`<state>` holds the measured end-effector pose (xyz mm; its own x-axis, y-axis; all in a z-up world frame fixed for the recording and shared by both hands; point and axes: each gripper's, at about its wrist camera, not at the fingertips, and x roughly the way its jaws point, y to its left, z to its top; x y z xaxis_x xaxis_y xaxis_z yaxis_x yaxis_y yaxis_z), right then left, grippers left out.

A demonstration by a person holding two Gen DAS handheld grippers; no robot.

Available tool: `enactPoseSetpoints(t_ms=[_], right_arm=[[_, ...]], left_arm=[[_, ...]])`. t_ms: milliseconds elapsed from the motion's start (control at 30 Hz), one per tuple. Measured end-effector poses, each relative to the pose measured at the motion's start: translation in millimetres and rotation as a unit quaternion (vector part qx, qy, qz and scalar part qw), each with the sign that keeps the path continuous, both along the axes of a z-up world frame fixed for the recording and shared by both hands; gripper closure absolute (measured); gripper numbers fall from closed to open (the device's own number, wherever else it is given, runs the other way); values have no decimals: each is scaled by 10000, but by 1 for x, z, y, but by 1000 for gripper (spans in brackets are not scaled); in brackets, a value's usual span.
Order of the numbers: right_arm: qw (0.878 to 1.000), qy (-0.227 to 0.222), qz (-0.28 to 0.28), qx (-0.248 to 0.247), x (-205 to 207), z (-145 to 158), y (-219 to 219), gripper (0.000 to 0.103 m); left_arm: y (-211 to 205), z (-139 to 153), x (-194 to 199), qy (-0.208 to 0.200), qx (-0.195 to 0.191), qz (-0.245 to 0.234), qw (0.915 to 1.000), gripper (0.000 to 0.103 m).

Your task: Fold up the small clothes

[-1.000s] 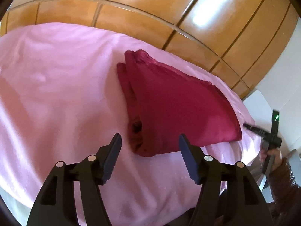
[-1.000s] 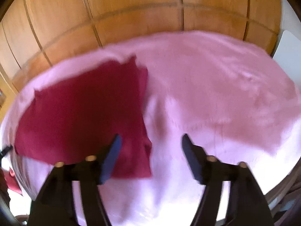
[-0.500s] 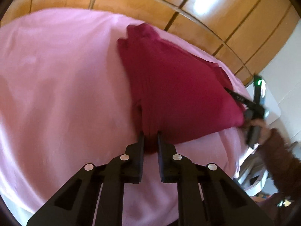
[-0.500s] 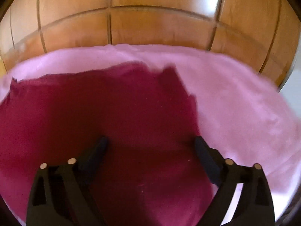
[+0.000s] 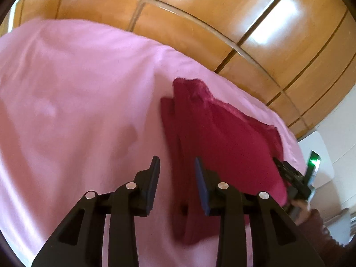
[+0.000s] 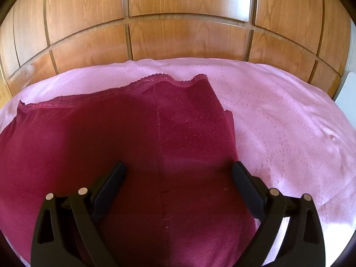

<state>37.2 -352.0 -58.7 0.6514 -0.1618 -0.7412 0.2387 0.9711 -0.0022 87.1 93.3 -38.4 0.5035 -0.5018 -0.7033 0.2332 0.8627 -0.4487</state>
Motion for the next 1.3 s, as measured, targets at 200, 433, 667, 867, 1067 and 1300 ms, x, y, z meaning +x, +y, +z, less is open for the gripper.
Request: enactPoseSetpoints(t_ms=[200, 433, 667, 867, 1067, 1300], right_arm=[[10000, -42, -11, -40, -1, -1, 1, 7], [10000, -77, 5, 15, 0, -2, 0, 6], [10000, -90, 10, 16, 0, -1, -1, 6], [10000, -86, 9, -44, 0, -2, 1, 6], [9999, -90, -5, -65, 0, -2, 1, 6], [9999, -99, -1, -30, 1, -2, -1, 5]], left_arm=[[-37, -14, 61, 415, 137, 16, 9990, 65], [-37, -40, 67, 252, 564, 540, 9966, 94], [-30, -15, 55, 22, 530, 997, 9936, 94], [-75, 21, 47, -907, 1164, 232, 9888, 94], [-99, -12, 102, -293, 1499, 116, 9882, 94], [-91, -37, 127, -65, 1364, 324, 9901, 94]])
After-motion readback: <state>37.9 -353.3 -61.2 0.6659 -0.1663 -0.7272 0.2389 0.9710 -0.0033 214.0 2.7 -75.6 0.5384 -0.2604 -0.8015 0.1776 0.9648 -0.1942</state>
